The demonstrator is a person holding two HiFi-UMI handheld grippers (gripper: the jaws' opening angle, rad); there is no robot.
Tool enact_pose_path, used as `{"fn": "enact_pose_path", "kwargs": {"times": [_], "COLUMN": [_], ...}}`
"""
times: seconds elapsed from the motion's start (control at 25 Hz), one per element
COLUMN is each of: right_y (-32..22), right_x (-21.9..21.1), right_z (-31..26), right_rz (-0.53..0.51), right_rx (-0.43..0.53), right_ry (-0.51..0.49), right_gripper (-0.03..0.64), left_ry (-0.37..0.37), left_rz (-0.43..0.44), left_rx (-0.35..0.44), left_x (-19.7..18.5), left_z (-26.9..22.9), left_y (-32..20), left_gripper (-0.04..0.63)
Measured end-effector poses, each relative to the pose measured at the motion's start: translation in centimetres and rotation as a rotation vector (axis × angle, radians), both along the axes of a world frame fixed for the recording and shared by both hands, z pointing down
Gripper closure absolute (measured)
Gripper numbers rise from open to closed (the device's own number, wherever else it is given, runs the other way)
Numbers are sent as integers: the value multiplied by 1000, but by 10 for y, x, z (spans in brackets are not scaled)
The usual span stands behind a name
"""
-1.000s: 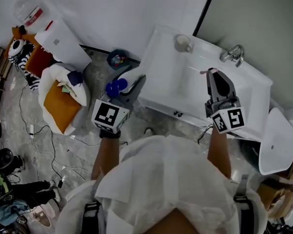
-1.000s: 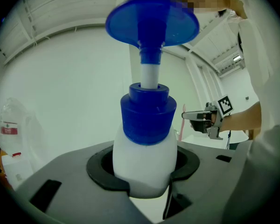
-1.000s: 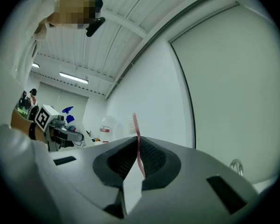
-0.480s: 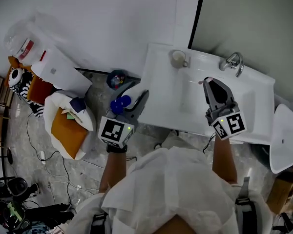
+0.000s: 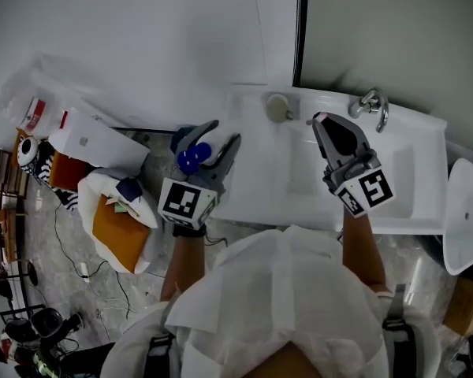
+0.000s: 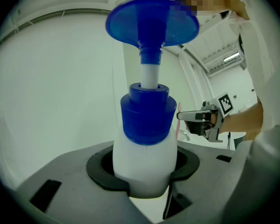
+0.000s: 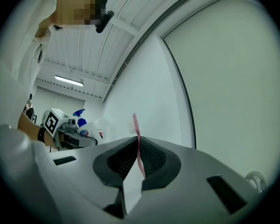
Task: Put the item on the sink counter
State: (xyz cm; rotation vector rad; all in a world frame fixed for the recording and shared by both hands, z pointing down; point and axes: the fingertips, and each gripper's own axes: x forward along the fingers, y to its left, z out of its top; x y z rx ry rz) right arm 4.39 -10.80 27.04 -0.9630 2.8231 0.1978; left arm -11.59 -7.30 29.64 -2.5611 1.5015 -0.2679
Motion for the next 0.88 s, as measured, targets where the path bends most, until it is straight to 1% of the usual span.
{"fn": "enact_pose_path", "kwargs": {"times": [0.16,0.32,0.48,0.68,0.88], "right_y": [-8,-19,-35,-55,-80], "right_x": [2,10,16,6,-18], "right_z": [-6,-7,-2,6,20], "right_rz": [-5,4,20,32,32], "right_rx": [15,17,-2,-33,-85], "right_ry": [0,-12,-25,-38,-54], "right_gripper": [595,595,596,595,595], "left_ry": [-14,-15,-59,-63,-58], "left_rz": [19,27,46,89,113], "left_rx": [7,-6,-15,-15,-30], "left_x": [4,11,17,15,3], "left_z": [-2,0,4,6,14], "left_y": [-16,-35,-56,-73,-90], "left_gripper": [385,385,385,385,385]}}
